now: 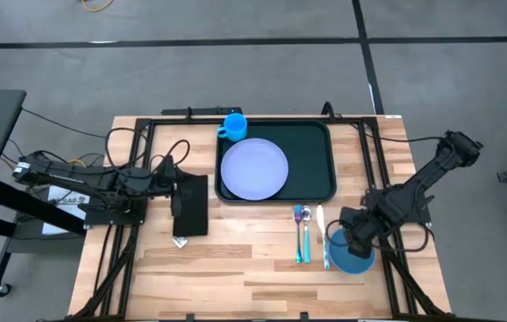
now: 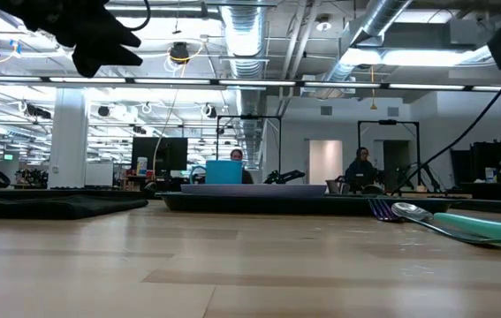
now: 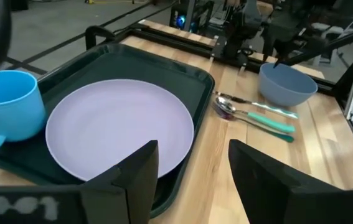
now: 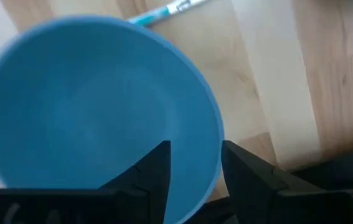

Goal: Set up tray
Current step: Put the blue bowl on top of the purple plate

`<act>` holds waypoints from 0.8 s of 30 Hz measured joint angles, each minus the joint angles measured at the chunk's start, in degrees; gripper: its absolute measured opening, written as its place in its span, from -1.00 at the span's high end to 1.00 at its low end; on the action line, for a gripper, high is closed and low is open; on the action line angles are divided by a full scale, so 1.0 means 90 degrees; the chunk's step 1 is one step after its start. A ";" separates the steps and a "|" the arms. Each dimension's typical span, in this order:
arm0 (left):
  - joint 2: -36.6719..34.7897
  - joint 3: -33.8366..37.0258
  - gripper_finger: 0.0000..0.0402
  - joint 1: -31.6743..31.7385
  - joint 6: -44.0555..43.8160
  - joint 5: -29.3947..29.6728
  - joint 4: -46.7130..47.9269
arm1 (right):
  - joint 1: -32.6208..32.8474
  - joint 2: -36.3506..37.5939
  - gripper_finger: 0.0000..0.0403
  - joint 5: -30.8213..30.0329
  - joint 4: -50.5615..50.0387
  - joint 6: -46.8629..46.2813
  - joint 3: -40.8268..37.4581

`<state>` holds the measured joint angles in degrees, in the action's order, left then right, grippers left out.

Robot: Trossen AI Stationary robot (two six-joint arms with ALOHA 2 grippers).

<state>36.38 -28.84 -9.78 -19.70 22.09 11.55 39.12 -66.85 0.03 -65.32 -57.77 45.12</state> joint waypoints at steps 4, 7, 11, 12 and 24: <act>-0.0002 0.0000 0.09 0.0000 0.0128 -0.0049 -0.0166 | 0.0153 0.0000 0.33 0.0002 0.0067 -0.0161 -0.0145; 0.0000 0.0000 0.09 0.0000 0.0168 -0.0165 -0.0255 | 0.0167 0.0000 0.33 0.0007 0.0080 -0.0251 -0.0169; 0.0000 0.0000 0.09 0.0000 0.0168 -0.0194 -0.0255 | 0.0164 0.0000 0.33 -0.0010 0.0137 -0.0251 -0.0169; 0.0000 0.0000 0.09 0.0000 0.0168 -0.0194 -0.0254 | 0.0164 0.0000 0.33 -0.0010 0.0130 -0.0252 -0.0169; 0.0000 -0.0002 0.09 0.0000 0.0168 -0.0197 -0.0253 | 0.0138 0.0000 0.33 -0.0046 0.0008 -0.0459 -0.0169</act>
<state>36.38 -28.86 -9.78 -18.20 20.32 9.28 40.36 -66.85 -0.38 -65.24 -61.90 43.59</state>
